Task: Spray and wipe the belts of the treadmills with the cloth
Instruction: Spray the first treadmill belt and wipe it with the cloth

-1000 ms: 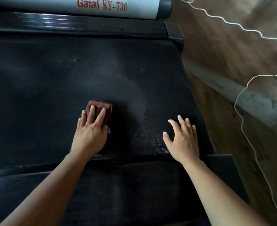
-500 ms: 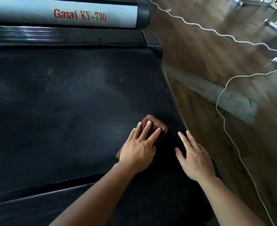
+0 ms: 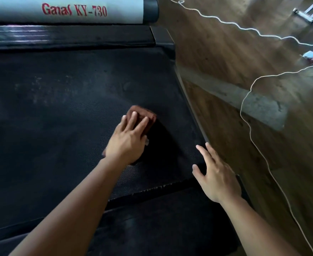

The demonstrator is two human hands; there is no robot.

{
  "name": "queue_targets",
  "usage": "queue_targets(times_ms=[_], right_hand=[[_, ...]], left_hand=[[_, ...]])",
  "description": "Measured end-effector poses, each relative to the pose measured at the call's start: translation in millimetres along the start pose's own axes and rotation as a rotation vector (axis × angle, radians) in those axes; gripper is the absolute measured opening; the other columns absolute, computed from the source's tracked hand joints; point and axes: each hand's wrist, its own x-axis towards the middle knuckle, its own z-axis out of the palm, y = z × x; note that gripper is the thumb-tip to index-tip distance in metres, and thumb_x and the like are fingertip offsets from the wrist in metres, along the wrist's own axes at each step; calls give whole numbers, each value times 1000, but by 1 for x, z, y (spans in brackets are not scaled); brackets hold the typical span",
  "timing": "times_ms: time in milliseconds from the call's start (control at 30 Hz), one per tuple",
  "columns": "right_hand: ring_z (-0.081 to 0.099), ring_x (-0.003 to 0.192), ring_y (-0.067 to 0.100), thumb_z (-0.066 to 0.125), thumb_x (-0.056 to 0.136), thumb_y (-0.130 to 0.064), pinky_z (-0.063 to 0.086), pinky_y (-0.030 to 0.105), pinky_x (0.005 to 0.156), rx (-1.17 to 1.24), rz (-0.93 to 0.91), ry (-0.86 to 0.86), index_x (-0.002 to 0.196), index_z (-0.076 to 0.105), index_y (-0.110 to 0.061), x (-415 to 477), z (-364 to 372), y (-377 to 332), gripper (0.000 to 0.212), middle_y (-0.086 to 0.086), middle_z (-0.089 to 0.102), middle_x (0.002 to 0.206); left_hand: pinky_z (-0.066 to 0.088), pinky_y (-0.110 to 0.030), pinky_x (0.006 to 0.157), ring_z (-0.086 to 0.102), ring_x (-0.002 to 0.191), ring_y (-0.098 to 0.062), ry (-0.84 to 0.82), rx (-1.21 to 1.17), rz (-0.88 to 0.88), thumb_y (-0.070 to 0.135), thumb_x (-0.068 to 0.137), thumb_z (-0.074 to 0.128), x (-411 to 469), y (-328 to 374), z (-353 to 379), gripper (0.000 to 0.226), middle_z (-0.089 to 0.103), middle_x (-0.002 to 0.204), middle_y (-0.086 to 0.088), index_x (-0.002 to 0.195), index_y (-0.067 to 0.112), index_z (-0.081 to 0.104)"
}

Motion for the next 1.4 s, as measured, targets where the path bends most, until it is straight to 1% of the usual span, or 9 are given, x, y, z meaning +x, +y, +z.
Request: queue_targets(times_ms=[267, 400, 533, 667, 900, 1033, 1167, 1300, 1400], right_hand=[[36, 142, 17, 50, 94, -46, 40, 44, 108, 24, 8, -9, 151, 21, -43, 1, -2, 0, 64, -13, 10, 165], [36, 143, 17, 48, 93, -46, 42, 43, 107, 30, 0, 25, 152, 23, -41, 0, 0, 1, 64, -10, 15, 164], [36, 142, 17, 47, 92, -45, 43, 43, 107, 26, -10, 46, 151, 24, -40, 1, 2, 1, 63, -8, 18, 164], [34, 143, 16, 46, 93, -46, 45, 46, 104, 33, -3, 35, 151, 23, -41, 1, 2, 1, 62, -11, 16, 164], [32, 144, 14, 50, 94, -45, 43, 44, 106, 45, -2, 13, 152, 25, -38, 0, -1, 0, 64, -12, 15, 164], [31, 146, 16, 51, 95, -42, 38, 41, 112, 35, -1, 40, 153, 31, -28, -3, -1, 1, 64, -4, 25, 162], [32, 146, 23, 45, 94, -46, 30, 41, 117, 0, 3, 84, 150, 37, -19, -20, 1, 3, 63, 3, 34, 158], [11, 152, 22, 17, 92, -64, 7, 41, 124, -84, 49, 47, 155, 27, -21, -45, 5, 13, 77, 0, 18, 164], [-1, 153, 21, 6, 88, -71, -5, 44, 123, -132, 97, 29, 157, 19, -21, -49, 3, 16, 86, 0, 8, 166]], left_hand=[[-9, -32, 122, -15, 153, -19, -193, 95, 569, 54, 99, 27, -52, 33, 26, 59, -8, 167, 9, 156, 50, 9], [10, -46, 123, 5, 155, -23, -184, 154, 734, 52, 98, 35, -54, -18, 11, 60, 4, 166, 11, 152, 58, 9], [5, -43, 125, -7, 153, -21, -178, 88, 524, 63, 93, 29, -2, -42, -8, 59, -1, 164, 13, 143, 70, -2], [3, -41, 127, -10, 155, -21, -146, 65, 300, 49, 100, 44, 33, -13, -6, 62, -1, 167, 8, 153, 51, 12], [-7, -37, 123, -12, 154, -19, -195, 106, 602, 51, 99, 28, -31, 24, 16, 57, -3, 165, 8, 154, 50, 16], [9, -47, 123, 4, 155, -23, -166, 190, 790, 50, 101, 34, -63, 6, 22, 54, 9, 167, 5, 154, 48, 25], [8, -46, 124, 1, 155, -22, -206, 186, 767, 49, 100, 36, -51, 0, 18, 56, 7, 167, 10, 153, 52, 20], [3, -41, 126, -11, 153, -19, -210, 92, 543, 58, 95, 22, -7, 18, 14, 56, -6, 163, 17, 149, 59, 7], [6, -43, 126, -6, 155, -23, -171, 58, 403, 47, 102, 40, 29, 50, 16, 58, 0, 167, 10, 154, 51, 15]])
